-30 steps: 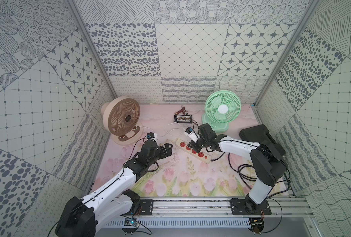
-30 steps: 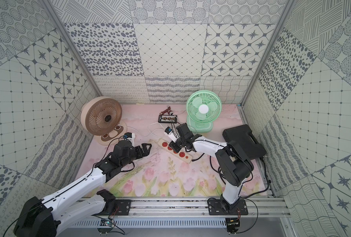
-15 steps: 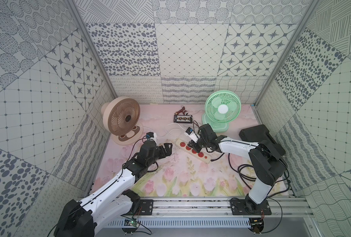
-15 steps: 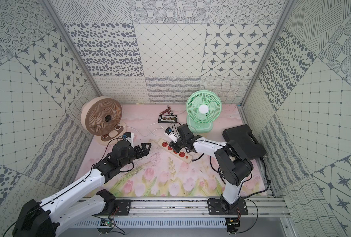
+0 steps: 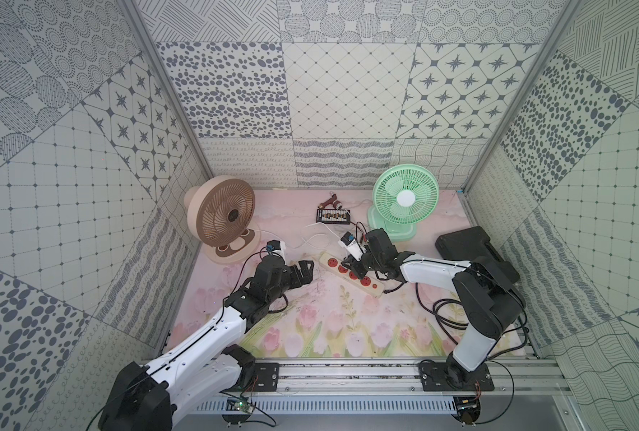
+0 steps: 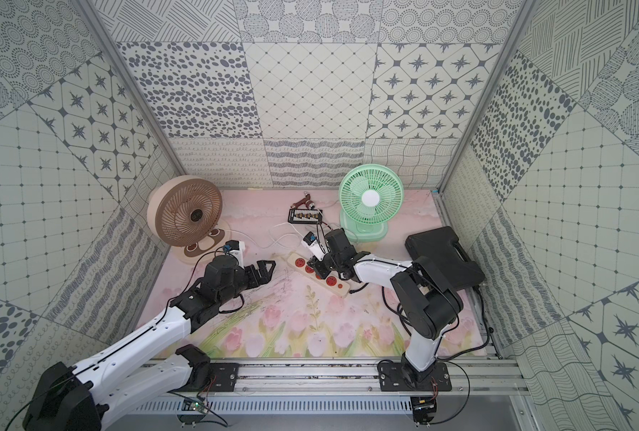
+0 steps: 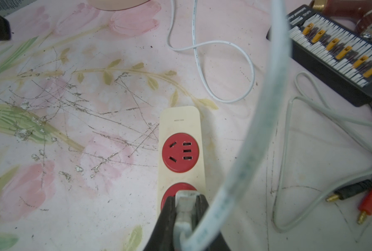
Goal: Plug the desk fan into the power strip
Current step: Insert the plug into the socket.
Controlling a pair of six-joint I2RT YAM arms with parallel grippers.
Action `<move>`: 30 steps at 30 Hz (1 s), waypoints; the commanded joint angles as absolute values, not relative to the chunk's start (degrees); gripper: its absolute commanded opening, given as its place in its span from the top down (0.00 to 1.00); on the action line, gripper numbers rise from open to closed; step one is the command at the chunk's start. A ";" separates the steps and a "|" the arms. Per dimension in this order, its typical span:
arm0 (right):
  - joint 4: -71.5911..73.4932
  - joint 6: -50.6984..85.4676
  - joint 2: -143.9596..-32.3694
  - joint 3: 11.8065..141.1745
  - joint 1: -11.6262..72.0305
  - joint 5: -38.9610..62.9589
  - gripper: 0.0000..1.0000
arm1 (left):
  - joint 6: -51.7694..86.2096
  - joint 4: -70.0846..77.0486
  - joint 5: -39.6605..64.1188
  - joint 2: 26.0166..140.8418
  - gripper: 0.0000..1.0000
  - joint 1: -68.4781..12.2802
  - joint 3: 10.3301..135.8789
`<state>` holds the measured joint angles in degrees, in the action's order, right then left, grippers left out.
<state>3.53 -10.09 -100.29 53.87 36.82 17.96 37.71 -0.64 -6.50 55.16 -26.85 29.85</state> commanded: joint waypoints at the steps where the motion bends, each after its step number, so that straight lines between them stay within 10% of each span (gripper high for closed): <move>1: -4.04 -9.00 -104.37 50.51 39.19 16.44 1.00 | 36.30 0.73 -8.08 54.94 0.00 -26.81 29.64; 30: 0.87 -1.49 -100.35 43.52 39.95 14.57 0.99 | 36.39 0.80 -7.47 54.02 0.01 -26.72 29.61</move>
<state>12.60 -4.67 -99.11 47.40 39.88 11.44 37.71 -0.64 -7.49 54.08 -26.85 29.82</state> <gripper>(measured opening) 0.178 0.995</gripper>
